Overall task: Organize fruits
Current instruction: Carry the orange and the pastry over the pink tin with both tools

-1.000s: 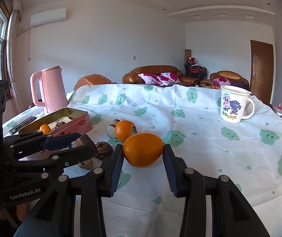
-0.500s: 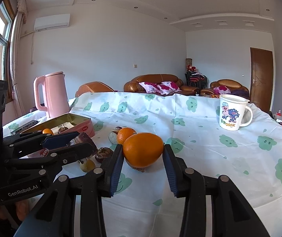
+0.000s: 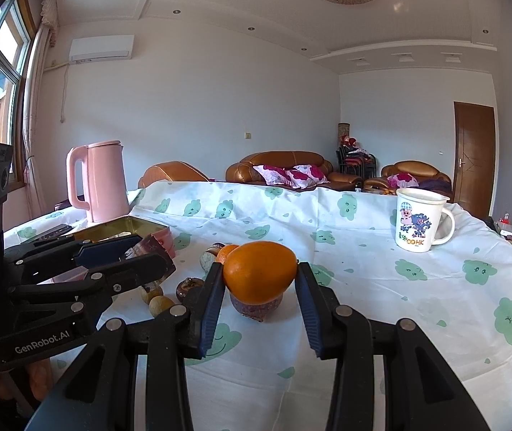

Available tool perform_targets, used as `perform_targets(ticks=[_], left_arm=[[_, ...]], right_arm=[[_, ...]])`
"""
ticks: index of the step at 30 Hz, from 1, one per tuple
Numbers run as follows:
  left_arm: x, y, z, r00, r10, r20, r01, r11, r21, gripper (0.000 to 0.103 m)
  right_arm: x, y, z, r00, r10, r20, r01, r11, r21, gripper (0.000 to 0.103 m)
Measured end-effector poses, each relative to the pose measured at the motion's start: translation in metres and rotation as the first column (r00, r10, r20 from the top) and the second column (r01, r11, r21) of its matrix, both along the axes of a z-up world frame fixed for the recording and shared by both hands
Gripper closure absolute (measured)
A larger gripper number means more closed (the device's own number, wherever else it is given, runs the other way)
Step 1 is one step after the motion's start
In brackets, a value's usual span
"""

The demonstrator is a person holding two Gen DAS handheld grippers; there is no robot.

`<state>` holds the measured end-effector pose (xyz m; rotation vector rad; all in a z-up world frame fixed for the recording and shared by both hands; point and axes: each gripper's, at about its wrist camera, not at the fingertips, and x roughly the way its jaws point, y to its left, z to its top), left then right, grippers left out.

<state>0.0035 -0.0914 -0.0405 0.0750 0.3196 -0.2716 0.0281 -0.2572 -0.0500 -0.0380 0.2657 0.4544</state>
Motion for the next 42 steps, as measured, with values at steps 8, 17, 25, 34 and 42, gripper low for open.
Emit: perform_targets(ticks=[8, 17, 25, 34, 42], left_arm=[[-0.003, 0.002, 0.003, 1.000, 0.010, 0.020, -0.010, 1.000, -0.004, 0.068], [-0.007, 0.011, 0.010, 0.999, 0.025, 0.028, -0.024, 0.999, -0.025, 0.068], [-0.014, 0.047, 0.026, 0.992, 0.118, 0.040, -0.116, 0.992, -0.046, 0.068], [-0.008, 0.119, 0.025, 0.958, 0.285, -0.028, -0.286, 0.956, -0.062, 0.068], [-0.006, 0.182, 0.014, 0.910, 0.401, -0.103, -0.410, 0.907, -0.093, 0.068]], right_arm=[[-0.005, -0.001, 0.001, 1.000, 0.002, 0.023, -0.002, 1.000, 0.004, 0.061], [-0.002, 0.009, 0.003, 1.000, -0.018, 0.001, 0.018, 0.999, -0.051, 0.061], [0.002, 0.046, 0.018, 0.995, 0.096, -0.033, -0.098, 0.994, -0.050, 0.061], [0.016, 0.107, 0.036, 0.966, 0.242, -0.091, -0.247, 0.968, -0.051, 0.060], [0.025, 0.173, 0.035, 0.934, 0.331, -0.133, -0.346, 0.932, -0.108, 0.060]])
